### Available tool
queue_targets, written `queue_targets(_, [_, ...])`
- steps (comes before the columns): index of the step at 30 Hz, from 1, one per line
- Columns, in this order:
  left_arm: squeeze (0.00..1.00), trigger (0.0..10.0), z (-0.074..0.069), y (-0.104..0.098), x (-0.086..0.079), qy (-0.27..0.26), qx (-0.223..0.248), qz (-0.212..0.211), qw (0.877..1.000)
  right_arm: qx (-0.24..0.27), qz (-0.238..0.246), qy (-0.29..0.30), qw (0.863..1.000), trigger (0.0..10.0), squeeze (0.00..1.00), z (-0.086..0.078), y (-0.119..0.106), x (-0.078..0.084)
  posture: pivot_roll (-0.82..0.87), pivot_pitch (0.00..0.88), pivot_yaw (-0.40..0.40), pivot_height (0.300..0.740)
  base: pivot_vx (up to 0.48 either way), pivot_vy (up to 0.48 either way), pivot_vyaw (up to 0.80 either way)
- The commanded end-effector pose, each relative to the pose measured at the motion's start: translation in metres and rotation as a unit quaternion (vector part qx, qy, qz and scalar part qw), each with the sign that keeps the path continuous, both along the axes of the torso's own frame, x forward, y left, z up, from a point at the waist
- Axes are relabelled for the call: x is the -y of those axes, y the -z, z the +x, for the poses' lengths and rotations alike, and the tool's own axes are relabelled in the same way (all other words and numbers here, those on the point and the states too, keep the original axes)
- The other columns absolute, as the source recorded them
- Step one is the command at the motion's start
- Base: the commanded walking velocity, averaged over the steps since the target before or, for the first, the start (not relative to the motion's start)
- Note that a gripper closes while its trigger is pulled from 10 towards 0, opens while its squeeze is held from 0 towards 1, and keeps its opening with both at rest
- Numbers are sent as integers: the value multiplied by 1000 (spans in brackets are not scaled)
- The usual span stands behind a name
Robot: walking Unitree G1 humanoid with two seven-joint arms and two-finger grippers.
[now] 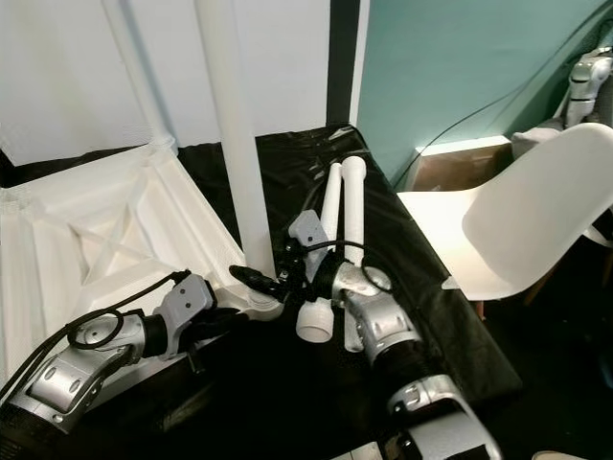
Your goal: Building children table
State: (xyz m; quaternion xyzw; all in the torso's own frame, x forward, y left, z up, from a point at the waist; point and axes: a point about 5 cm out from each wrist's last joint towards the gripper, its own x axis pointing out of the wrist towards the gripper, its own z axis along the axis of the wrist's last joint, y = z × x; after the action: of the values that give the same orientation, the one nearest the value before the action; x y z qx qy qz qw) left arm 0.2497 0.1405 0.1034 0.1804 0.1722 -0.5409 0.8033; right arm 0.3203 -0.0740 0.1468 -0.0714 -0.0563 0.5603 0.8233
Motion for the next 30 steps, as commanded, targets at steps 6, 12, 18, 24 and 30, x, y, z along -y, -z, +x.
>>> queue_targets(6, [0, 10000, -24, 28, 1, 68, -96, 17, 993, -30, -51, -50, 997, 10000, 0, 9, 1, 24, 79, 0, 10, 740, 0, 0, 0])
queue_targets(12, [0, 10000, -27, 26, -4, 67, -96, 21, 993, -28, -82, -69, 994, 2980, 0, 10, 2, 27, 106, 0, 18, 740, 0, 0, 0])
queue_targets(18, [0, 10000, -31, 27, -4, 69, -100, 22, 992, -35, -88, -94, 991, 0, 0, 7, 5, 28, 107, 0, 26, 740, 0, 0, 0])
queue_targets(24, [0, 10000, -29, 26, -5, 71, -99, 24, 992, -39, -80, -103, 991, 0, 0, 8, 5, 29, 97, 0, 32, 740, 0, 0, 0])
queue_targets(30, [0, 10000, -29, 25, -4, 74, -99, 23, 992, -45, -61, -88, 993, 0, 0, 7, 7, 29, 87, 0, 33, 740, 0, 0, 0])
